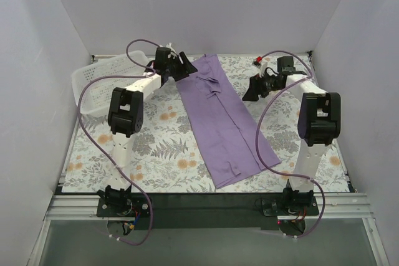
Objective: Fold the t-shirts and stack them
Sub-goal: Fold the tshirt
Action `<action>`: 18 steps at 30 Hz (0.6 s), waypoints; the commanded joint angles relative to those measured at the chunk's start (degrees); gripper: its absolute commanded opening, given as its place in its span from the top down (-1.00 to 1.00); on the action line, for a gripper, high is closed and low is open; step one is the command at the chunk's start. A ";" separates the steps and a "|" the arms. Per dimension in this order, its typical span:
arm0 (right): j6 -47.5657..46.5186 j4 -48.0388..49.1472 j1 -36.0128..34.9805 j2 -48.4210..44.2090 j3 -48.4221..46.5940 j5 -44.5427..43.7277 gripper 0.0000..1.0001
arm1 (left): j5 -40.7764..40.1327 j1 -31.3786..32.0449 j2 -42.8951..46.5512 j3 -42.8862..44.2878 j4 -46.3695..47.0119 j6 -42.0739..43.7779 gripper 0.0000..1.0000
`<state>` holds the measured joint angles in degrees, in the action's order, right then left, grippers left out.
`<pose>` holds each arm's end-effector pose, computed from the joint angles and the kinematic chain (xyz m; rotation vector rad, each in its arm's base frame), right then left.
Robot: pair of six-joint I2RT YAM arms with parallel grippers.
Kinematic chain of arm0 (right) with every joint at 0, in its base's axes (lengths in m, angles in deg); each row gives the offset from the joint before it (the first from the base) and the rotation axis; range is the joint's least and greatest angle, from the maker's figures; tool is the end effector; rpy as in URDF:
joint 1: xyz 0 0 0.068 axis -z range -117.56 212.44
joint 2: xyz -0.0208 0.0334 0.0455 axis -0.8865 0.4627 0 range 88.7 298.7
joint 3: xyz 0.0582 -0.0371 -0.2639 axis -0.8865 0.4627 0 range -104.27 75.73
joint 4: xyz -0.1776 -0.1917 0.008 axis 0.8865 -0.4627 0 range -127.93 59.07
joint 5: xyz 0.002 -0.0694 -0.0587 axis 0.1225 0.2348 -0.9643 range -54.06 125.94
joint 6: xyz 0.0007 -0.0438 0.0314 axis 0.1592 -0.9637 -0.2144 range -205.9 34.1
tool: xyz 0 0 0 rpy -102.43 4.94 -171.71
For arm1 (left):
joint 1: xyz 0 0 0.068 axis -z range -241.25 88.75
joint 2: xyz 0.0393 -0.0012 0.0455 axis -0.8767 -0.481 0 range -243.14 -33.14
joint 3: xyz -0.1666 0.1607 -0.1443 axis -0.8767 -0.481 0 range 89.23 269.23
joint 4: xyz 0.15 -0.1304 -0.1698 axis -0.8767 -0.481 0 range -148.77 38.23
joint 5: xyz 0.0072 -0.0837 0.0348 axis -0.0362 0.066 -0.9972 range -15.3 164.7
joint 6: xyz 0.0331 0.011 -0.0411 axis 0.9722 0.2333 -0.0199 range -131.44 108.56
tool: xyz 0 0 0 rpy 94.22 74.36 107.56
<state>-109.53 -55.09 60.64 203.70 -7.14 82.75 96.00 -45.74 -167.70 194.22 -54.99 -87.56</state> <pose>0.4245 0.0393 0.1915 -0.7982 2.1713 0.8431 0.5149 -0.1563 0.1749 -0.9975 2.1934 -1.2514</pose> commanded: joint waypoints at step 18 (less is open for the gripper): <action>17.92 3.33 -10.50 24.83 -37.71 -1.72 -0.28 | 5.68 0.22 -14.23 17.35 10.51 -6.76 -0.01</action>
<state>-95.11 -53.23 51.33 227.00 -40.34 81.61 99.67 -45.61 -182.87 209.28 -48.98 -92.15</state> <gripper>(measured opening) 0.644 0.510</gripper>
